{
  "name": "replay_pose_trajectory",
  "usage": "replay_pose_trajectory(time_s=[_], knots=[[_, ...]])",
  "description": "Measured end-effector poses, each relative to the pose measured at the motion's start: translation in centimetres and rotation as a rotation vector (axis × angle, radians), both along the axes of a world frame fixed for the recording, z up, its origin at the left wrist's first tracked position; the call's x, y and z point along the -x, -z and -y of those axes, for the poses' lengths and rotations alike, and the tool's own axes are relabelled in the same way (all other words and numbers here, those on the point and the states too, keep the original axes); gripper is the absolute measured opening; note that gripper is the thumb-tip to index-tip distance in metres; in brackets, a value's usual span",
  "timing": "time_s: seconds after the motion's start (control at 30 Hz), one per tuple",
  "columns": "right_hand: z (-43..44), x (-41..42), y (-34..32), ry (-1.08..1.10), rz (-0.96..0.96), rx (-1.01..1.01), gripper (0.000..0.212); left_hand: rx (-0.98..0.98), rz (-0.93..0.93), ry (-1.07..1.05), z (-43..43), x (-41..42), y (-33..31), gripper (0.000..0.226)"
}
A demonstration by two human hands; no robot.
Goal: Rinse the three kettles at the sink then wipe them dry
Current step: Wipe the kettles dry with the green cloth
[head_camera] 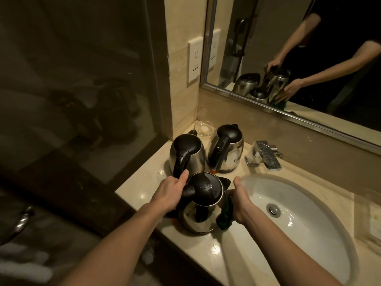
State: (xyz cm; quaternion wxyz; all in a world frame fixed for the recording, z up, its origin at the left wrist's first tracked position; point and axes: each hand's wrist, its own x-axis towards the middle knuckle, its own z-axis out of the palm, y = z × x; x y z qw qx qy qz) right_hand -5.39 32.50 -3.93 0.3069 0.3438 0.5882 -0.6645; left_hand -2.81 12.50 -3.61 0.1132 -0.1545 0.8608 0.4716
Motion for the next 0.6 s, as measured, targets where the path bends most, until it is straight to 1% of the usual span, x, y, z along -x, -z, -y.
replay_pose_trajectory(time_s=[0.1,0.27,0.33,0.47,0.53,0.6], knots=[[-0.3,0.2,0.3,-0.028,0.022,0.008,0.083,-0.029,0.003,0.012,0.1,0.2,0.0,0.062],[-1.0,1.1,0.0,-0.055,0.022,0.051,0.089,-0.049,0.026,0.028,0.5,0.6,0.1,0.062],[-1.1,1.8,-0.6,-0.14,-0.004,0.051,0.091,-0.058,0.029,0.043,0.6,0.7,0.2,0.062],[-1.8,3.3,-1.9,-0.382,-0.052,-0.009,0.091,-0.045,0.03,0.055,0.7,1.0,0.2,0.061],[-2.1,3.7,-1.8,-0.438,-0.054,-0.001,0.09,-0.045,0.028,0.051,0.8,1.0,0.3,0.061],[-2.0,3.8,-1.2,-0.448,-0.047,0.005,0.089,-0.046,0.025,0.041,0.8,0.9,0.4,0.061]])
